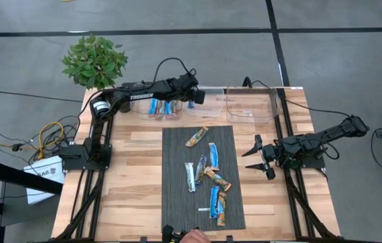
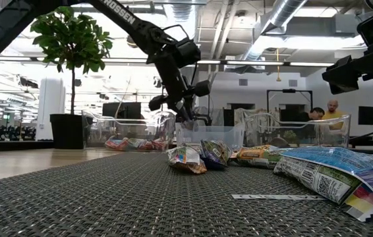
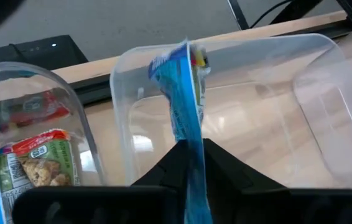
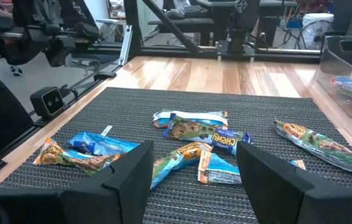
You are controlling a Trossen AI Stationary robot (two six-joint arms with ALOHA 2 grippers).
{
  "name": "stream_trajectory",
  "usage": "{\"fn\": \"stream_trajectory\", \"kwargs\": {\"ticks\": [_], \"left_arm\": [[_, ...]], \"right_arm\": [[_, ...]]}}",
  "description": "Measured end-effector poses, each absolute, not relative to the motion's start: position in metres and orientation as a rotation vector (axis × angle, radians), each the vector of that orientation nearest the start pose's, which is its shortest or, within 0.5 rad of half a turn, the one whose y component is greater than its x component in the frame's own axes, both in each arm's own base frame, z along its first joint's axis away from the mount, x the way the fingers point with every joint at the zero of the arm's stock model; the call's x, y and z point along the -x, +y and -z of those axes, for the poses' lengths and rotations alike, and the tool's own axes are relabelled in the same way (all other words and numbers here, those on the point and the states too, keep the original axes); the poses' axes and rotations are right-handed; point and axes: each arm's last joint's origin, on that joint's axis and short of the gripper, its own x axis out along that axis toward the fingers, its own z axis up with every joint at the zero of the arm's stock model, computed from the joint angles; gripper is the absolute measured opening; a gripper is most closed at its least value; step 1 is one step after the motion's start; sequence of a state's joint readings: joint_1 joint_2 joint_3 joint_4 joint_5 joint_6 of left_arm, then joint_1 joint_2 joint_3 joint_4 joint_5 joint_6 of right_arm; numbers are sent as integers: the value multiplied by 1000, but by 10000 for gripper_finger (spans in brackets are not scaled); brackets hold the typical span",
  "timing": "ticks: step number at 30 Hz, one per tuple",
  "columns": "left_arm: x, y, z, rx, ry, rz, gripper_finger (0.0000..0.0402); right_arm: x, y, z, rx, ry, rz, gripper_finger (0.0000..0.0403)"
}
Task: Pick and place Granola Bars by type
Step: Put the blue granola bar into the middle transparent bin
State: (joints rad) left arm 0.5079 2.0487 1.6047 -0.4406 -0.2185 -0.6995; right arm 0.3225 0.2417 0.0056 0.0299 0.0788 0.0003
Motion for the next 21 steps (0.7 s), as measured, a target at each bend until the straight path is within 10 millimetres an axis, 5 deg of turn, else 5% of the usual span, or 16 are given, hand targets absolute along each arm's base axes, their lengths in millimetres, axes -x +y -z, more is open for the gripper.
{"fn": "stream_trajectory", "kwargs": {"ticks": [9, 21], "left_arm": [[-389, 224, -212, 757, 633, -971, 88], [-392, 223, -214, 761, 604, -947, 94]], "right_arm": [[-106, 33, -148, 41, 203, -243, 221], [-105, 33, -148, 41, 203, -243, 221]]}}
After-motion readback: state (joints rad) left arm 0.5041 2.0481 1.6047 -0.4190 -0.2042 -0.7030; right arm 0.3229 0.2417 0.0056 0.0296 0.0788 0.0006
